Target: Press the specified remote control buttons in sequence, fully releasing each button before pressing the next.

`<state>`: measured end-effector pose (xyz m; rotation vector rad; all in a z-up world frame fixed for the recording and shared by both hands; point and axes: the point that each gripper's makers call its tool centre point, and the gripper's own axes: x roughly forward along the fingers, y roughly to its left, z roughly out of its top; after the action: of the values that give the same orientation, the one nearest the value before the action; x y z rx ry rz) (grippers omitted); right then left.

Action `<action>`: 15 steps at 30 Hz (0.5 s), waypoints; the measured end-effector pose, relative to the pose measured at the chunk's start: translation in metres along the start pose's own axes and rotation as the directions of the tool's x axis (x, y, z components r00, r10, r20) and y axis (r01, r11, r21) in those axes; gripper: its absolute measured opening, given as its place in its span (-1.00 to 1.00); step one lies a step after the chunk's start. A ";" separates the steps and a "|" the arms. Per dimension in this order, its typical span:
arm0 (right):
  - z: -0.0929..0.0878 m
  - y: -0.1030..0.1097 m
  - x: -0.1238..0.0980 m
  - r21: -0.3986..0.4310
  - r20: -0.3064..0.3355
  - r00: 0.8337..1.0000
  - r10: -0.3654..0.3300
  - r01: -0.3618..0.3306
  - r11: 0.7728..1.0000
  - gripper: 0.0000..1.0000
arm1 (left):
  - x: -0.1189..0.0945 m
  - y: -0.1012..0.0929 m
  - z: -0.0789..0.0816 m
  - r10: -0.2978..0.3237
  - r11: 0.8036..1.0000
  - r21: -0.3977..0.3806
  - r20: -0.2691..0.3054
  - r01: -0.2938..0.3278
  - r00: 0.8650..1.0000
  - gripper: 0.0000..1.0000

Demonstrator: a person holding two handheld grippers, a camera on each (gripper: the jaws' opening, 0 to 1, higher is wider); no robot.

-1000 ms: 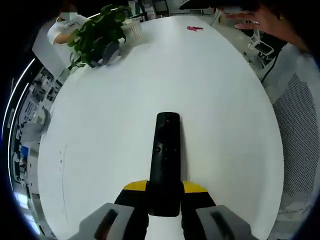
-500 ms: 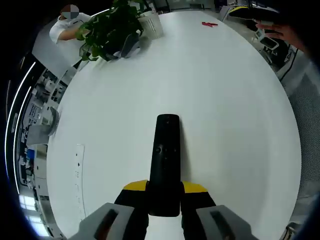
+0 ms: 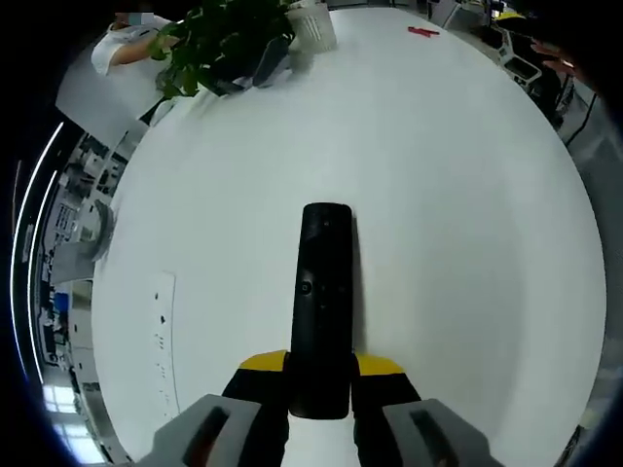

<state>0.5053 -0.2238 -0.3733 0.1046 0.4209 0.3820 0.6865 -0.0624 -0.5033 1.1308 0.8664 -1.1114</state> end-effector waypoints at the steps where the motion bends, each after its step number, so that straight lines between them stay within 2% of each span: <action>1: 0.000 0.000 0.000 -0.001 -0.001 1.000 0.001 -0.001 1.000 0.93 | 0.001 0.001 0.000 0.007 1.000 -0.007 0.006 -0.007 1.000 -0.54; 10: -0.002 0.001 0.001 -0.002 -0.009 1.000 0.003 -0.004 1.000 0.92 | 0.010 -0.006 -0.005 -0.039 0.999 0.015 -0.009 0.039 0.999 -0.54; 15: -0.002 0.004 0.002 -0.011 -0.013 1.000 0.012 -0.012 1.000 0.91 | 0.010 -0.004 -0.004 -0.040 0.999 0.018 -0.009 0.040 0.999 -0.53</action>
<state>0.5049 -0.2196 -0.3749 0.0941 0.4308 0.3970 0.6846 -0.0605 -0.5145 1.1381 0.8903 -1.1498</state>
